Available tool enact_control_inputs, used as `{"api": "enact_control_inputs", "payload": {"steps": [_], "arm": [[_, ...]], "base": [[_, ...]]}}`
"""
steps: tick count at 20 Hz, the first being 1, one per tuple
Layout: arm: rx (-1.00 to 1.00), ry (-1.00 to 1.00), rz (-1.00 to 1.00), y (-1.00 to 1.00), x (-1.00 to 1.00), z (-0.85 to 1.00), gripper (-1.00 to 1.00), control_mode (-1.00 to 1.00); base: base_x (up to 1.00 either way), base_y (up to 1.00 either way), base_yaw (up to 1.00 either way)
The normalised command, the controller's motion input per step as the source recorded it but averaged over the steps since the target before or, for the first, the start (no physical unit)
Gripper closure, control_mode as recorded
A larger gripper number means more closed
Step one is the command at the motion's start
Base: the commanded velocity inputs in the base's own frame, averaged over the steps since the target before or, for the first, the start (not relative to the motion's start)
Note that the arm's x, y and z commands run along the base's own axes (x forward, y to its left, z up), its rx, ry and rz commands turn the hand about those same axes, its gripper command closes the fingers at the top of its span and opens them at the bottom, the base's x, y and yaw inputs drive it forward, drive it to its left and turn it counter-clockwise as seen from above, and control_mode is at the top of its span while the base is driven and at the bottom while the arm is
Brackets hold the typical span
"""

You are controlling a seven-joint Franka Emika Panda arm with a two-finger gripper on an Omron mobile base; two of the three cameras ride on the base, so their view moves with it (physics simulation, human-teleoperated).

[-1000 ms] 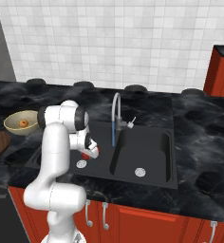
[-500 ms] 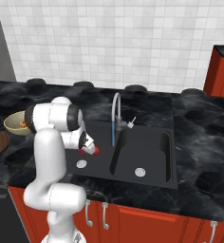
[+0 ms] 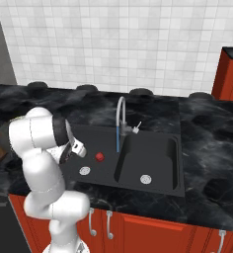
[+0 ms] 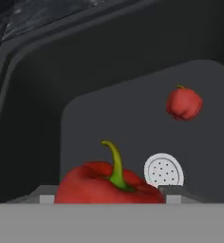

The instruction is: Pick the bell peppers from the sink and place them in one bowl. Place the tangerine in the other bowl. Then turn off the sink faucet.

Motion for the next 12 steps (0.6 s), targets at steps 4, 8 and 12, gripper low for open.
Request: {"api": "enact_control_inputs", "payload": {"steps": [4, 8, 12], "arm": [[0.03, -0.06, 0.30, 0.00, -0.33, 0.82, 1.00, -1.00], [0.04, 0.06, 0.29, 0.00, -0.44, 0.73, 1.00, -1.00], [0.04, 0.16, 0.23, 0.00, -0.50, 0.54, 1.00, -1.00]], "base": [[0.00, 0.00, 0.00], [0.00, 0.00, 0.00], [0.00, 0.00, 0.00]]}}
